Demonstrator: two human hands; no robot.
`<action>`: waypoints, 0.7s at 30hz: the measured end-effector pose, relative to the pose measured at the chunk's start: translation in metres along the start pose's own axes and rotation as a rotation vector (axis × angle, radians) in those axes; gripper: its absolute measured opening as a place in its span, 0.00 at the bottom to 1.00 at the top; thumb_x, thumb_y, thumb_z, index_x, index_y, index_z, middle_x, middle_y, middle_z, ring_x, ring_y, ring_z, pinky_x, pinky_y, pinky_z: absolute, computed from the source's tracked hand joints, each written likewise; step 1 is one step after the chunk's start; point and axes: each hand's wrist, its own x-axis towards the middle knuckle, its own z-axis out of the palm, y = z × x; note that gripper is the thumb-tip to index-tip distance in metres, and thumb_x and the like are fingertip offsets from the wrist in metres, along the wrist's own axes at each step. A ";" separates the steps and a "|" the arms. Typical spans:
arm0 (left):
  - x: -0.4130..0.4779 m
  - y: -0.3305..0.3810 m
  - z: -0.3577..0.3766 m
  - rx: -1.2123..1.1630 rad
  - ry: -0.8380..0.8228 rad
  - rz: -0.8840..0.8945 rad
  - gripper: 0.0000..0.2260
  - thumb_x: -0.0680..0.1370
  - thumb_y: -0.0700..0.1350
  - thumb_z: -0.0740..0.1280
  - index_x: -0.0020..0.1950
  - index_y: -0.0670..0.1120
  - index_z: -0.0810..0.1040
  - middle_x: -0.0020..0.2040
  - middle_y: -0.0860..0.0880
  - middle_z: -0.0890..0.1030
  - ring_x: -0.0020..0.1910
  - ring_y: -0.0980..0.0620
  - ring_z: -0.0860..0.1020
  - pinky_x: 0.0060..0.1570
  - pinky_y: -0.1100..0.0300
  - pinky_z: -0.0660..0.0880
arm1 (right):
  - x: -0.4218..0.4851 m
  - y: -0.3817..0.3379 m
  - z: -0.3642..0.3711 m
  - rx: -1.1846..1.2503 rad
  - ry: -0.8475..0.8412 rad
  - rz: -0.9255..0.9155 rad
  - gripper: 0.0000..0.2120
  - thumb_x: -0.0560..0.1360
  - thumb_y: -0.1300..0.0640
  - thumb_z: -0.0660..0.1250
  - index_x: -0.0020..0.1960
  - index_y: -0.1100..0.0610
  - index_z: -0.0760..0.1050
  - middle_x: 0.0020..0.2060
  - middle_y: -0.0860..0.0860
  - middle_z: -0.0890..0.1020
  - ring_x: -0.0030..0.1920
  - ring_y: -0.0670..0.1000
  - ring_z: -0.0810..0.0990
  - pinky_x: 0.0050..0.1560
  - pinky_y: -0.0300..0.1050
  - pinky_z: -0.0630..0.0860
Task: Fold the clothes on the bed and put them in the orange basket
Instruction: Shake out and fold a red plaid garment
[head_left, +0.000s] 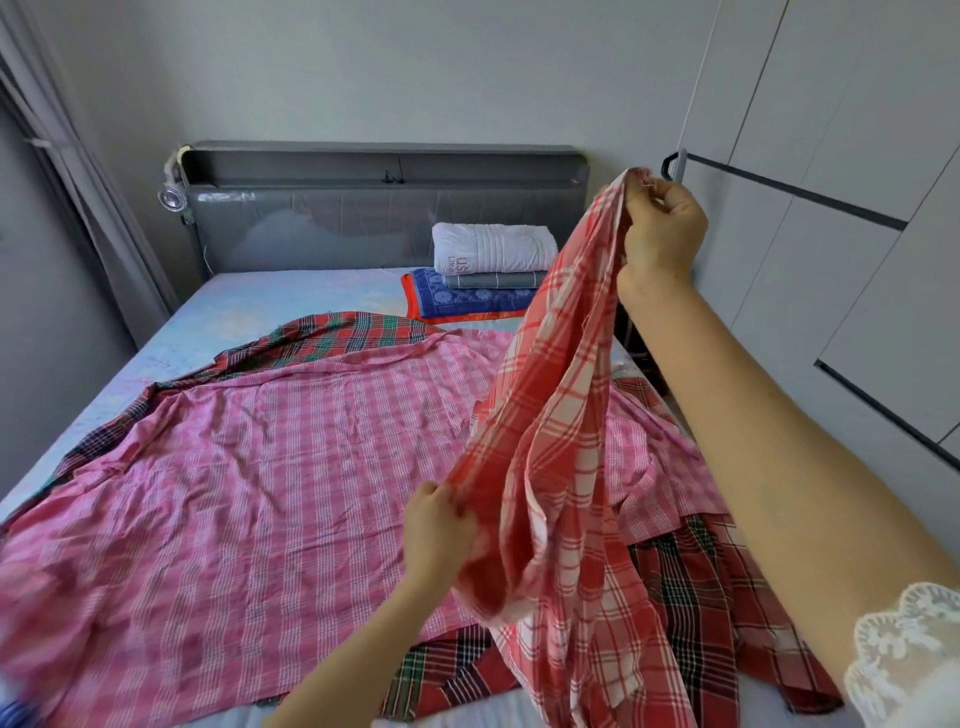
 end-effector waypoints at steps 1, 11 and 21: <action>0.002 -0.012 -0.004 0.061 -0.037 -0.061 0.07 0.72 0.40 0.63 0.45 0.41 0.80 0.40 0.49 0.75 0.37 0.49 0.75 0.34 0.58 0.74 | 0.002 -0.002 -0.002 0.010 0.012 -0.013 0.11 0.74 0.60 0.69 0.33 0.54 0.75 0.32 0.49 0.78 0.36 0.48 0.77 0.43 0.46 0.78; 0.016 -0.077 -0.037 -0.061 -0.228 -0.420 0.09 0.73 0.37 0.64 0.38 0.43 0.83 0.33 0.45 0.81 0.29 0.50 0.73 0.29 0.63 0.68 | 0.007 0.000 -0.017 0.035 0.056 0.027 0.13 0.74 0.59 0.69 0.32 0.54 0.73 0.32 0.52 0.78 0.39 0.55 0.79 0.46 0.53 0.80; 0.014 -0.087 -0.038 -0.665 -0.397 -0.935 0.10 0.76 0.30 0.60 0.36 0.38 0.72 0.24 0.46 0.71 0.21 0.55 0.67 0.21 0.67 0.65 | 0.017 -0.005 -0.024 -0.003 0.071 -0.002 0.12 0.74 0.58 0.68 0.32 0.54 0.74 0.31 0.50 0.76 0.37 0.51 0.76 0.40 0.46 0.77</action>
